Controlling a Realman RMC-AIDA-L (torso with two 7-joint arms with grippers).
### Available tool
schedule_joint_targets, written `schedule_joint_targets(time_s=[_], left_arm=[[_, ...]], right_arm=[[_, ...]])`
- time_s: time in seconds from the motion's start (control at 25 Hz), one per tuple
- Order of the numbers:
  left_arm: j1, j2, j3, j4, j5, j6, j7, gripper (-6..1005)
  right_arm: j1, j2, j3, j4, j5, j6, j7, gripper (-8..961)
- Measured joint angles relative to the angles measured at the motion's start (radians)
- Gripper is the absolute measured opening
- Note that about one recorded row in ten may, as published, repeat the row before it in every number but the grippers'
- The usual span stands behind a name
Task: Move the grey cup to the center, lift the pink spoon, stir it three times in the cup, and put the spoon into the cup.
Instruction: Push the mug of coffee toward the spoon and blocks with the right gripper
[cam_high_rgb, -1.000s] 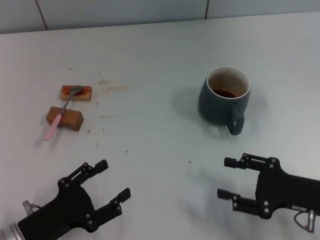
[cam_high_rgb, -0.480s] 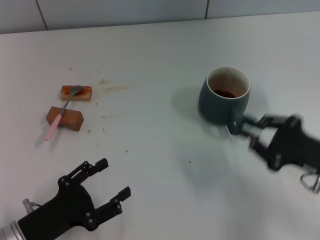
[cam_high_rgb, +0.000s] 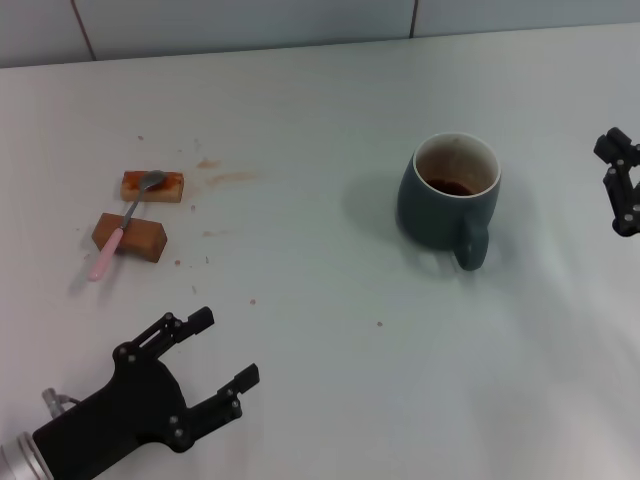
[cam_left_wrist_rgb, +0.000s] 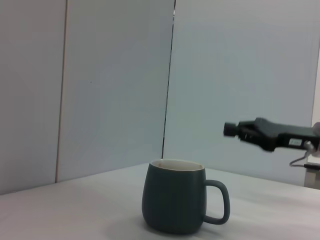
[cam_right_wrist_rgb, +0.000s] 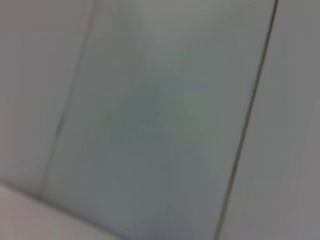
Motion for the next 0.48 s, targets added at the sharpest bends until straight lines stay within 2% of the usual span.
schedule_joint_targets(time_s=[0.2, 0.48], left_arm=[[-0.008, 0.0, -0.002, 0.0, -0.002, 0.001, -0.004, 801], [-0.014, 0.0, -0.003, 0.0, -0.004, 0.001, -0.007, 801]], right_arm=[[0.036, 0.002, -0.013, 0.024, -0.009, 0.134, -0.1, 65], [0.086, 0.0, -0.016, 0.073, -0.024, 0.222, -0.199, 65]])
